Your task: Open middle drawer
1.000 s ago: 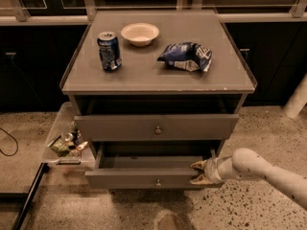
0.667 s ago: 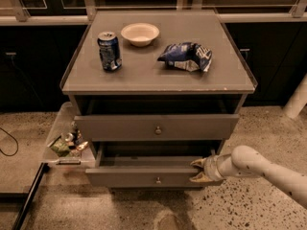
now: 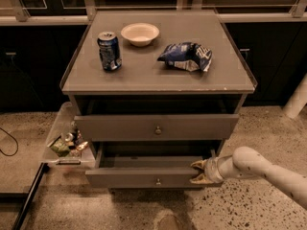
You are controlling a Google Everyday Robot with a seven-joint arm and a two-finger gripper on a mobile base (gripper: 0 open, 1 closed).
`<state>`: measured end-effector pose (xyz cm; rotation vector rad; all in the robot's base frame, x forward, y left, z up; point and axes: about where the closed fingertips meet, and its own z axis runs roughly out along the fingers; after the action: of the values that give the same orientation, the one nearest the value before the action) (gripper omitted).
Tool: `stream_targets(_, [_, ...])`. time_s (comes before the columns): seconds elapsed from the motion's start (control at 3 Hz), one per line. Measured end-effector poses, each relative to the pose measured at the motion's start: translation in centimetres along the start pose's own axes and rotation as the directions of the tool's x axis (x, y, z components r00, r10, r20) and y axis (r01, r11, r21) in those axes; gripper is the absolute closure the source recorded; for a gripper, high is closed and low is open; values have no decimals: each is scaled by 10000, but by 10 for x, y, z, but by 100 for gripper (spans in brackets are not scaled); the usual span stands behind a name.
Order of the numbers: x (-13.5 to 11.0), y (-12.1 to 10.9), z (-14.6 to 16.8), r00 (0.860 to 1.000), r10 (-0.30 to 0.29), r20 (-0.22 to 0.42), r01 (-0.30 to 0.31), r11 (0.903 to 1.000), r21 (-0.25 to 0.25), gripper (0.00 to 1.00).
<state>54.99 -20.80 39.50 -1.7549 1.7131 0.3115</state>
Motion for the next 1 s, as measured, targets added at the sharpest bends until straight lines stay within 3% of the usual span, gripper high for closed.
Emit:
stream_targets(0.33, [0, 10, -5, 10000, -6, 51, 6, 10000, -28, 100])
stream_targets(1.0, [-1, 22, -8, 9999, -1, 112, 2, 10000, -18, 100])
